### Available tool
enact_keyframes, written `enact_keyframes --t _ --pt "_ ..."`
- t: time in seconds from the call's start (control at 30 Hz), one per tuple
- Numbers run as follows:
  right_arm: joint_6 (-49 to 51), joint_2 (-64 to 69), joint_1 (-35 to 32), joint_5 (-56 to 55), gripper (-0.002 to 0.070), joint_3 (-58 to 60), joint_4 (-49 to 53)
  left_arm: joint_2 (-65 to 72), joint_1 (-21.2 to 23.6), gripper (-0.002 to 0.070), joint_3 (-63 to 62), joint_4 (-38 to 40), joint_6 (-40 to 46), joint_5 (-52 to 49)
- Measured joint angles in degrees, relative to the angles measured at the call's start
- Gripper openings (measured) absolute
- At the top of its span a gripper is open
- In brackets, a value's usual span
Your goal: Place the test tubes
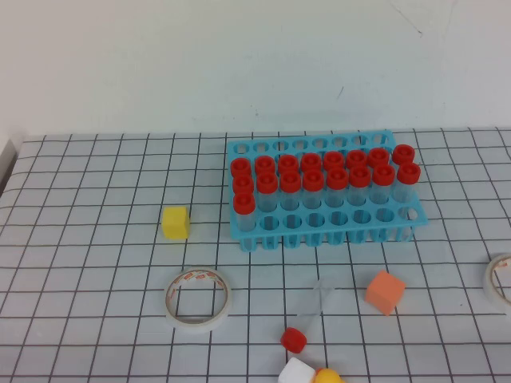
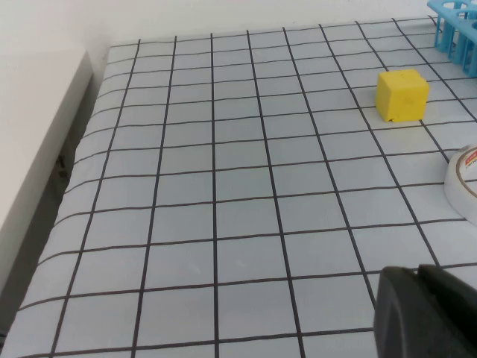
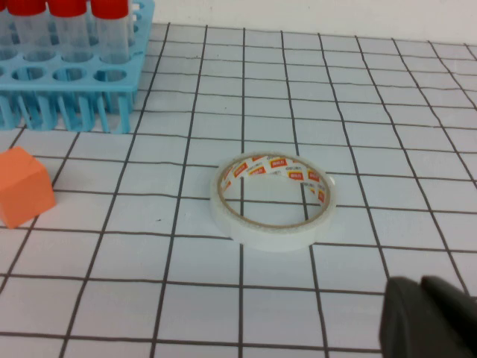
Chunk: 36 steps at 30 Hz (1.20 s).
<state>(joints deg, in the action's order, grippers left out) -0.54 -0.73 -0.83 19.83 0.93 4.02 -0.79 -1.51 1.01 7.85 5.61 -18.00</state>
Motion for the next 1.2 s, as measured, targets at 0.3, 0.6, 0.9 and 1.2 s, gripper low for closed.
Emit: enact_keyframes --t 0.3,0.6,0.9,1.2 --pt "0.0 0.0 0.0 0.0 -0.0001 0.0 0.0 0.0 0.0 -0.0001 0.0 0.0 0.0 0.0" --pt "-0.1 0.0 0.0 0.0 -0.0001 0.0 0.0 0.0 0.0 -0.0001 0.0 0.0 -0.1 0.0" --pt "-0.1 0.0 0.0 0.0 -0.0001 0.0 0.0 0.0 0.0 -0.0001 0.0 0.0 -0.1 0.0" --pt "-1.7 0.0 0.0 -0.2 -0.0001 0.0 0.1 0.0 0.0 -0.0001 0.0 0.0 -0.1 0.5"
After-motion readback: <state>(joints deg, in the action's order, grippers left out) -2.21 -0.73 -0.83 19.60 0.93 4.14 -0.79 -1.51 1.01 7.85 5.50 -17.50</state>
